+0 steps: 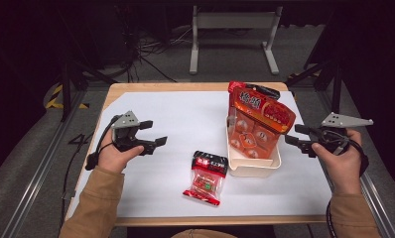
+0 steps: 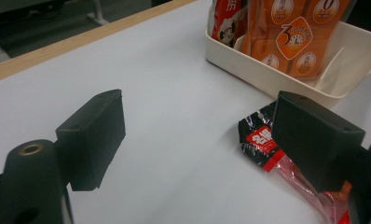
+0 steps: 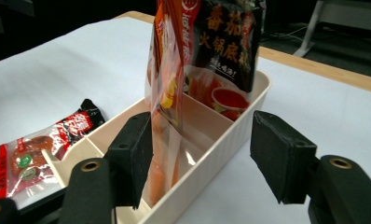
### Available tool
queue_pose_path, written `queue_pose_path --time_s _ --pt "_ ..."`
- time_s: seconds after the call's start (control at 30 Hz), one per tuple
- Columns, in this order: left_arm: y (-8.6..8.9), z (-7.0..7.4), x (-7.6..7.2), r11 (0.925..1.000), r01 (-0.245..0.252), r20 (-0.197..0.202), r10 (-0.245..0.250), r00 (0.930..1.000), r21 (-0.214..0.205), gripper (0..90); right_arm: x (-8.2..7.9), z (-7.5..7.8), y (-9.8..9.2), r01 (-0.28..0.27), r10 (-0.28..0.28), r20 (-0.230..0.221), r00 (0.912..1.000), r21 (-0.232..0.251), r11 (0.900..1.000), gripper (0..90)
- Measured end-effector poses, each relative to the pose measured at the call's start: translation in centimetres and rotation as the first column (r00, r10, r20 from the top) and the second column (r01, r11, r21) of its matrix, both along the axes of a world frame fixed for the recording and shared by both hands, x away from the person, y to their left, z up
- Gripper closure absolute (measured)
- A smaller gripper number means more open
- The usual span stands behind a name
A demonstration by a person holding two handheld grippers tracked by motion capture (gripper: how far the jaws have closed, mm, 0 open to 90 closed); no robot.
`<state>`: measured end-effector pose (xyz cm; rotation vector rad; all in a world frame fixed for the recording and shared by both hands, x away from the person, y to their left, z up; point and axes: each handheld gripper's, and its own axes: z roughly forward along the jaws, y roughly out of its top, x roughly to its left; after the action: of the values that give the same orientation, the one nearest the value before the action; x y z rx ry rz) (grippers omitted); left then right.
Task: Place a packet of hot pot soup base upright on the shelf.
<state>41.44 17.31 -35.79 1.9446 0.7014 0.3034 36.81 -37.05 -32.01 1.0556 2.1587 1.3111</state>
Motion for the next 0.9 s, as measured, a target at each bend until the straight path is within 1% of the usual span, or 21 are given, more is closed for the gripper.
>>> queue_pose_path --time_s 0.07,0.1,0.27,0.3,0.37,0.5,0.53,0.57,0.63,0.67,0.73,0.87,0.9 --pt "-0.2 0.0 0.1 1.0 0.01 0.001 -0.01 1.0 0.002 18.2 -0.2 0.1 -0.3 0.011 -0.011 0.009 0.9999 -0.002 0.9999 38.9" --pt "-0.5 -0.1 0.1 0.9999 0.014 -0.004 -0.014 0.9999 -0.004 18.2 -0.3 0.1 -0.5 0.019 -0.019 0.014 0.9997 -0.003 0.9998 38.5" --pt "-1.3 -0.3 0.2 0.9993 0.036 -0.008 -0.036 0.9993 0.004 18.1 -0.4 -0.2 -1.1 0.033 -0.033 0.009 0.9994 -0.002 0.9994 39.7" --pt "-1.5 -0.3 0.2 0.9993 0.037 -0.006 -0.037 0.9993 0.006 18.1 -0.4 -0.4 -1.2 0.044 -0.044 0.009 0.999 -0.021 0.9988 39.8" --pt "-2.1 -0.6 0.3 0.9989 0.046 -0.018 -0.046 0.9988 0.007 18.1 -0.3 -0.5 -1.2 0.049 -0.049 0.01 0.9988 -0.027 0.9984 39.9" --pt "-2.7 -0.8 0.4 0.9985 0.054 -0.021 -0.054 0.9983 0.011 18.2 0.0 -0.9 -1.5 0.059 -0.058 0.019 0.9981 -0.059 0.9965 39.8" --pt "-3.0 -1.0 0.5 0.9982 0.059 -0.024 -0.058 0.998 0.014 18.2 0.0 -0.9 -1.5 0.059 -0.058 0.019 0.9981 -0.059 0.9965 39.8" --pt "-3.2 -1.2 0.5 0.998 0.062 -0.028 -0.062 0.9977 0.008 18.1 0.1 -1.1 -1.6 0.058 -0.056 0.021 0.9982 -0.063 0.9964 39.7" --pt "-3.5 -1.3 0.7 0.9979 0.062 -0.023 -0.062 0.9978 0.015 17.9 0.2 -1.4 -1.8 0.058 -0.056 0.027 0.9981 -0.062 0.9964 39.0" --pt "-3.8 -1.5 0.7 0.9976 0.068 -0.035 -0.067 0.9971 0.011 17.9 0.3 -1.5 -1.9 0.058 -0.057 0.028 0.998 -0.06 0.9965 38.8" --pt "-4.1 -1.7 0.8 0.997 0.076 -0.038 -0.076 0.9964 0.015 17.9 0.5 -1.7 -2.0 0.059 -0.057 0.03 0.9979 -0.054 0.9968 38.1" --pt "-4.8 -2.1 1.0 0.996 0.089 -0.051 -0.088 0.9948 0.01 17.7 0.8 -2.3 -2.1 0.071 -0.07 0.022 0.9973 -0.044 0.9965 36.4" --pt "-4.9 -2.1 1.1 0.9959 0.09 -0.047 -0.089 0.9949 0.011 17.7 0.9 -2.4 -2.1 0.072 -0.071 0.02 0.9973 -0.039 0.9967 36.1"
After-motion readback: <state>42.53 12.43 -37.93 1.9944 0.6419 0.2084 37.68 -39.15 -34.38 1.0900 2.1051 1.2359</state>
